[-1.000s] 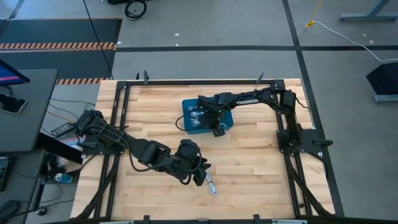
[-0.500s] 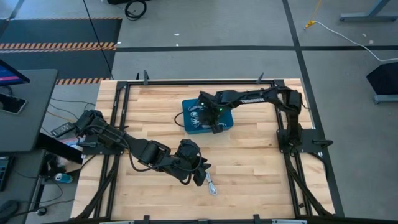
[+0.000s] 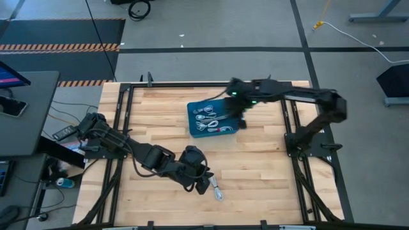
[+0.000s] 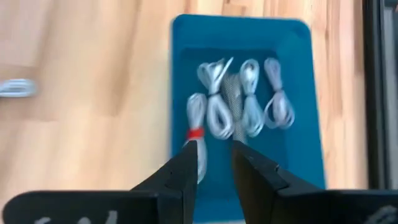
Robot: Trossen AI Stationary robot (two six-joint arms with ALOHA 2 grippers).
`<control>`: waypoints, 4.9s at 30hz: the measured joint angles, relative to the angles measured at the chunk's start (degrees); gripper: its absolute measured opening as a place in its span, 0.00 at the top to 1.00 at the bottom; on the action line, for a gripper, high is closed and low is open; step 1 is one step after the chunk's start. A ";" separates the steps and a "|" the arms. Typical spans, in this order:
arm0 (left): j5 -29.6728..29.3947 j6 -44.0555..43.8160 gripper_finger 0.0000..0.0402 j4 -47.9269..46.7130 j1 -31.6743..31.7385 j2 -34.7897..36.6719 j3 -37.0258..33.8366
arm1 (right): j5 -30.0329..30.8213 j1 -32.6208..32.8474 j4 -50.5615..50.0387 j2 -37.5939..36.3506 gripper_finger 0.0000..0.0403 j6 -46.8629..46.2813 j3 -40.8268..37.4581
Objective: Pick and place USB-C Cables
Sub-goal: Put the white charger cable into the blue bin
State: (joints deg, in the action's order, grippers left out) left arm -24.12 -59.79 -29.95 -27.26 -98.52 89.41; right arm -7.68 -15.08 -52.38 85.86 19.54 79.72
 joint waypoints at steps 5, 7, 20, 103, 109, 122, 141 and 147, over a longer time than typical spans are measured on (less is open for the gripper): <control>0.00 1.51 0.65 -0.09 0.06 0.00 0.00 | -0.54 5.30 -10.49 -9.44 0.74 -11.71 0.00; -0.01 2.53 0.65 -0.45 0.06 0.00 0.00 | -0.54 8.79 -13.33 -12.86 0.74 -17.70 0.00; 3.43 3.48 0.65 -7.32 -1.18 0.00 0.00 | 11.60 39.06 -14.58 -18.35 0.69 -58.29 0.00; 7.48 44.13 0.95 12.01 3.57 -25.96 -0.11 | 15.06 48.34 4.79 -14.51 0.51 -63.94 -0.02; -4.19 37.38 0.95 4.06 1.34 -17.32 -0.07 | 11.99 48.36 4.65 -14.51 0.51 -61.39 -0.02; -19.56 30.42 0.95 -4.01 -0.93 -3.99 0.03 | 24.88 46.41 -0.01 -9.08 0.49 -52.62 -0.02; -20.21 30.71 0.95 -3.04 -1.85 -3.69 0.02 | 27.23 40.71 14.39 -2.85 0.49 -40.06 -0.02; -20.21 31.98 0.95 -3.08 -1.85 -3.69 0.02 | 23.46 40.41 17.27 -2.59 0.49 -40.28 0.02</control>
State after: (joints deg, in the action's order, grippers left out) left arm -44.33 -27.81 -33.03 -29.10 -102.21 89.43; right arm 15.78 25.33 -35.11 83.27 -20.74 79.75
